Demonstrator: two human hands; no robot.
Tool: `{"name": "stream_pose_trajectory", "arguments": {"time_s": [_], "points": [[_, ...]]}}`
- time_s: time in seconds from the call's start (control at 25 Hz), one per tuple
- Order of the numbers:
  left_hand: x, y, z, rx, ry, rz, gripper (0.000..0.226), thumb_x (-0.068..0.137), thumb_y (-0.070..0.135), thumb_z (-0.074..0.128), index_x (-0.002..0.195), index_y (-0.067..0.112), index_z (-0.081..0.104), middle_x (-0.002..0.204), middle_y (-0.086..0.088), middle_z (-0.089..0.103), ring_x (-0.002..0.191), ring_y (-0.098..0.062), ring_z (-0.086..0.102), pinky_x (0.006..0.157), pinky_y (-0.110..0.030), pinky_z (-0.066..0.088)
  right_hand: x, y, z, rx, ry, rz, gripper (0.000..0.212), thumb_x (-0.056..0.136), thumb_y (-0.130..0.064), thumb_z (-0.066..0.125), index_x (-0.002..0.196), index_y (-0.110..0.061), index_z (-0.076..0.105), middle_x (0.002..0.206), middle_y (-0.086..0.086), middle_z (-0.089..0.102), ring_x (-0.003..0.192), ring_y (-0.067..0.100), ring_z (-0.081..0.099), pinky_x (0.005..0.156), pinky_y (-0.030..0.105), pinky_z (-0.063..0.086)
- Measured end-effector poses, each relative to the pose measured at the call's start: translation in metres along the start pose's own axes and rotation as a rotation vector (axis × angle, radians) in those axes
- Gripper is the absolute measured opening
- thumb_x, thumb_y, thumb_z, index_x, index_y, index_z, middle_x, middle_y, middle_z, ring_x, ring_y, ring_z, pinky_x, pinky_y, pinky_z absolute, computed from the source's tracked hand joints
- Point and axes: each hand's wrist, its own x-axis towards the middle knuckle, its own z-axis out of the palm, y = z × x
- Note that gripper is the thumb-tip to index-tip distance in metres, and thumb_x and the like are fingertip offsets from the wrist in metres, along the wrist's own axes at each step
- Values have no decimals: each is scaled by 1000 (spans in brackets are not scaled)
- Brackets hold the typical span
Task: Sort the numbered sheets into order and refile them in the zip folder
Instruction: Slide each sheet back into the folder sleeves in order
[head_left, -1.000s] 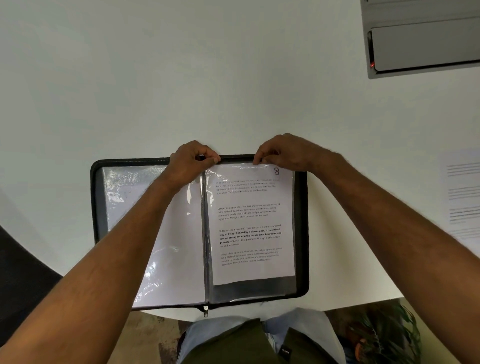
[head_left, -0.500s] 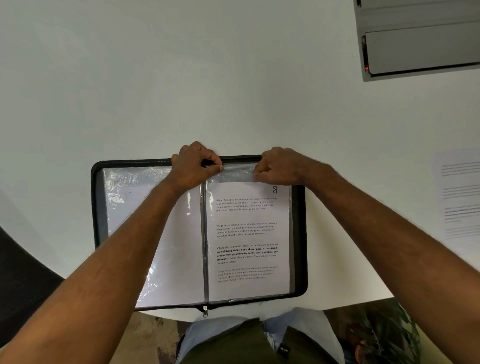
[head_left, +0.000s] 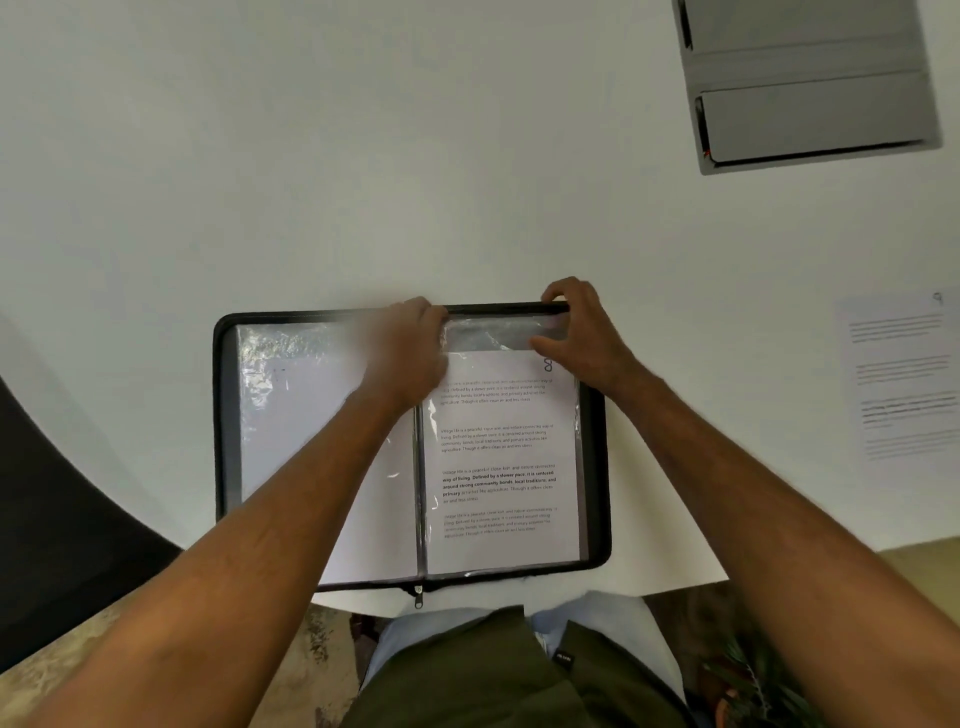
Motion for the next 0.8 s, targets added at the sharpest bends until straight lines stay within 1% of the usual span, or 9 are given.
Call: {"name": "stream_pose_trajectory", "arguments": {"time_s": [0.08,0.2,0.36,0.4,0.48,0.56,0.64,0.72,0.8], "points": [[-27,3,8,27,30,-34,77,78,24,71,149,15,41,153,-11,39,137,-34,34,106,-51,27,-22,2,7,171,87,121,67,80,-9,82,132,-23,42,130,0,46,103,13,59,85,14,49],[-73,9,20,51,-45,-28,83,84,33,69,155,12,31,160,-17,29,140,-36,29,106,-52,30,-57,10,19,244,126,230,75,83,-8,81,139,-22,34,125,0,54,101,10,63,78,13,53],[-131,15,29,-19,-168,-20,86,85,36,75,155,12,31,158,-16,31,137,-37,35,107,-55,38,-101,15,37,239,138,353,64,88,-11,76,137,-22,36,118,2,62,100,21,68,84,34,59],[-143,16,31,-30,-182,-22,86,83,35,77,153,12,33,156,-16,33,134,-37,38,105,-55,42,-110,14,40,232,129,390,59,90,-14,75,137,-21,39,119,2,63,99,20,67,84,34,58],[-159,13,36,-29,-210,-14,83,81,34,76,151,12,36,151,-15,39,129,-37,44,99,-55,48,-126,15,46,233,88,446,45,94,-20,71,133,-17,49,119,2,66,95,15,67,80,28,56],[-167,10,36,-76,-231,-23,76,84,35,73,149,15,41,148,-14,43,128,-38,47,100,-54,48,-139,15,48,334,-10,508,33,98,-24,67,129,-17,60,121,4,70,93,13,70,76,24,56],[-169,10,28,-265,-255,-87,60,91,34,69,145,15,49,145,-11,50,130,-33,49,107,-47,44,-151,7,48,496,-139,598,30,101,-28,65,129,-17,64,116,6,75,93,16,74,76,27,59],[-169,14,14,-521,-271,-221,47,97,29,68,139,12,58,136,-6,59,125,-26,55,108,-38,42,-160,-3,50,566,-198,630,34,101,-30,64,131,-15,66,105,3,78,92,18,76,77,28,60],[-170,15,-5,-764,-306,-349,37,101,32,63,133,14,64,125,1,63,119,-20,59,105,-36,45,-162,-17,54,650,-210,615,33,99,-30,66,127,-13,68,107,6,79,99,23,75,91,37,59]]}}
